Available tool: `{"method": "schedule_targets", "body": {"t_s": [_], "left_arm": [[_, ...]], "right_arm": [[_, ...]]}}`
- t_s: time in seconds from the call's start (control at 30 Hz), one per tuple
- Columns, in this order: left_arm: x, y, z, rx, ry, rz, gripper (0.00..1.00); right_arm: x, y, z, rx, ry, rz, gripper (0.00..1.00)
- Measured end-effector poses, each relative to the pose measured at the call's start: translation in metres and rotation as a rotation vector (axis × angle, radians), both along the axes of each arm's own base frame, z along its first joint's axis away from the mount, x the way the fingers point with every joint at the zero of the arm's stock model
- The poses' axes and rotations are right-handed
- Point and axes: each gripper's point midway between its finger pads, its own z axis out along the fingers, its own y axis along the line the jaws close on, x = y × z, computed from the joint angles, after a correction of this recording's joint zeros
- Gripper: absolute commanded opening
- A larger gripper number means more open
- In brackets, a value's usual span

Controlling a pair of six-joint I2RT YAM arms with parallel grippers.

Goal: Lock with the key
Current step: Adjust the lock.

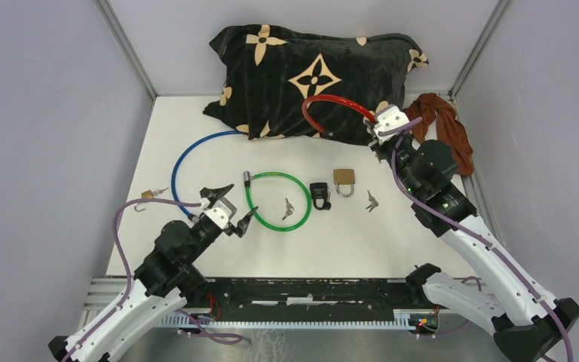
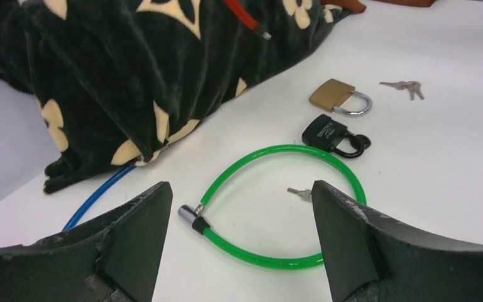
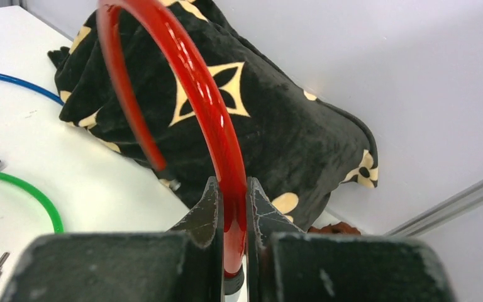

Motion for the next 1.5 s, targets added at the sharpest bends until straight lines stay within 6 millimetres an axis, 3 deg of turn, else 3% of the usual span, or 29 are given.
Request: {"method": "schedule_targets", "body": {"t_s": [0.17,0.33,0.4,0.5,0.67,0.73,0.83,0.87,0.9,0.93,1.0,1.1,1.2,1.23,1.33,1.5], "left_arm": [[-0.011,-0.029,0.042,0.001,0.001,-0.163,0.8],[-0.003,-0.067,0.107,-0.031,0.015,-0.284,0.87],[0.003,-0.075,0.119,-0.033,0.016,-0.291,0.87],[0.012,-0.084,0.122,-0.015,0.025,-0.294,0.87],[0.017,-0.095,0.104,0.04,0.056,-0.328,0.79],[0.017,-0.099,0.097,0.054,0.076,-0.345,0.66],[0.016,-0.104,0.089,0.067,0.103,-0.364,0.15],[0.016,-0.105,0.088,0.066,0.109,-0.366,0.04],[0.016,-0.105,0.088,0.069,0.106,-0.37,0.02],[0.015,-0.105,0.088,0.069,0.105,-0.376,0.02],[0.013,-0.105,0.09,0.067,0.097,-0.384,0.02],[0.009,-0.101,0.087,0.064,0.092,-0.385,0.02],[0.002,-0.094,0.075,0.091,0.09,-0.392,0.02],[-0.001,-0.092,0.07,0.109,0.086,-0.397,0.02],[-0.009,-0.086,0.063,0.173,0.053,-0.427,0.02],[-0.017,-0.078,0.055,0.282,-0.01,-0.463,0.02]], "right_arm": [[-0.008,0.01,0.0,-0.045,-0.008,0.078,0.0],[-0.018,0.038,-0.029,-0.132,0.065,0.255,0.0],[-0.023,0.047,-0.039,-0.158,0.093,0.319,0.0],[-0.035,0.059,-0.05,-0.177,0.125,0.415,0.0],[-0.056,0.079,-0.051,-0.161,0.133,0.563,0.0],[-0.063,0.086,-0.052,-0.152,0.135,0.608,0.0],[-0.071,0.093,-0.053,-0.145,0.134,0.661,0.0],[-0.073,0.095,-0.054,-0.143,0.136,0.672,0.0],[-0.074,0.096,-0.055,-0.142,0.139,0.681,0.0],[-0.076,0.097,-0.056,-0.141,0.143,0.69,0.06],[-0.078,0.099,-0.058,-0.138,0.153,0.711,0.35],[-0.085,0.108,-0.07,-0.144,0.196,0.787,0.65],[-0.093,0.116,-0.091,-0.155,0.272,0.876,0.75],[-0.094,0.116,-0.097,-0.155,0.297,0.898,0.83],[-0.093,0.108,-0.114,-0.129,0.366,0.94,0.97],[-0.096,0.091,-0.131,-0.088,0.45,0.997,0.98]]}}
